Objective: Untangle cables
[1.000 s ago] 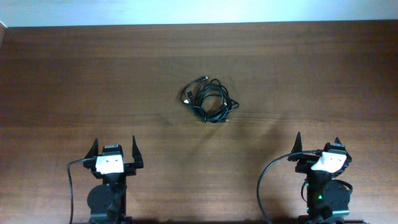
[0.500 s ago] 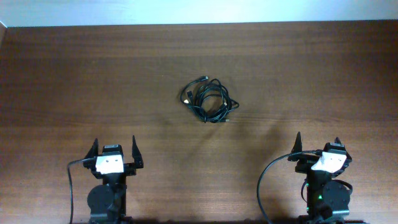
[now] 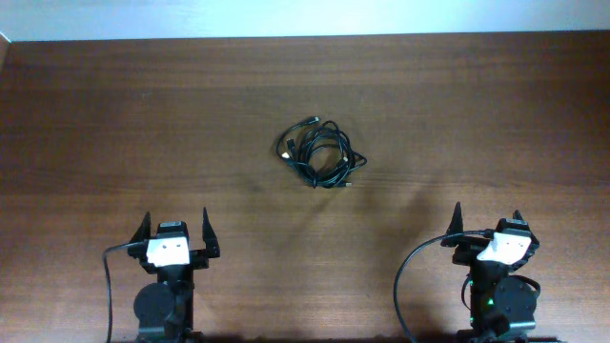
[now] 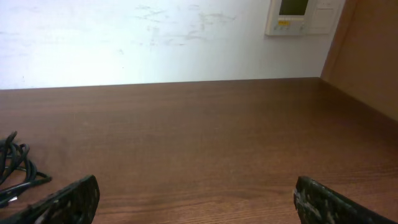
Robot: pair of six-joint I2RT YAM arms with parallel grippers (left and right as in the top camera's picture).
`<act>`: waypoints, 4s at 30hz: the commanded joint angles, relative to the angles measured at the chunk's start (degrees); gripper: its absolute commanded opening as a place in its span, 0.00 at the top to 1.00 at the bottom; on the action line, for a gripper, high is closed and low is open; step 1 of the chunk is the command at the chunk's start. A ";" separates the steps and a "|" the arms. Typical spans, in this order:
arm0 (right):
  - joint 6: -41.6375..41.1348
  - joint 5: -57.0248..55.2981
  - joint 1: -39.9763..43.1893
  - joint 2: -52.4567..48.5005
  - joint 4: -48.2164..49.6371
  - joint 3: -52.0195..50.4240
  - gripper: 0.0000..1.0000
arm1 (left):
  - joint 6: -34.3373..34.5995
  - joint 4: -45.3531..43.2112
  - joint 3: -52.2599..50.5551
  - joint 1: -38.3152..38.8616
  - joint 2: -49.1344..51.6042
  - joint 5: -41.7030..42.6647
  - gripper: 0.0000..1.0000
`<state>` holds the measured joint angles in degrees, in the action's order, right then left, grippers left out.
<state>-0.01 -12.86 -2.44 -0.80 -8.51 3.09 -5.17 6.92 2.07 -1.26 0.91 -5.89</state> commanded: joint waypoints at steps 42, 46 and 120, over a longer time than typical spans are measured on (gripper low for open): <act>-0.20 -0.90 0.26 0.59 0.24 -0.68 0.01 | -0.74 -0.04 -0.35 0.24 -0.50 0.55 0.01; -0.20 -0.90 0.26 0.59 0.24 -0.68 0.01 | -0.74 -0.04 -0.35 0.24 -0.50 0.55 0.02; -1.95 27.80 0.20 -40.17 -19.23 39.95 0.01 | 8.44 9.40 27.30 3.50 26.01 17.22 0.02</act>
<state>-1.54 9.28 -2.44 -30.59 -23.05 30.11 1.58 14.79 18.68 0.71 18.41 8.23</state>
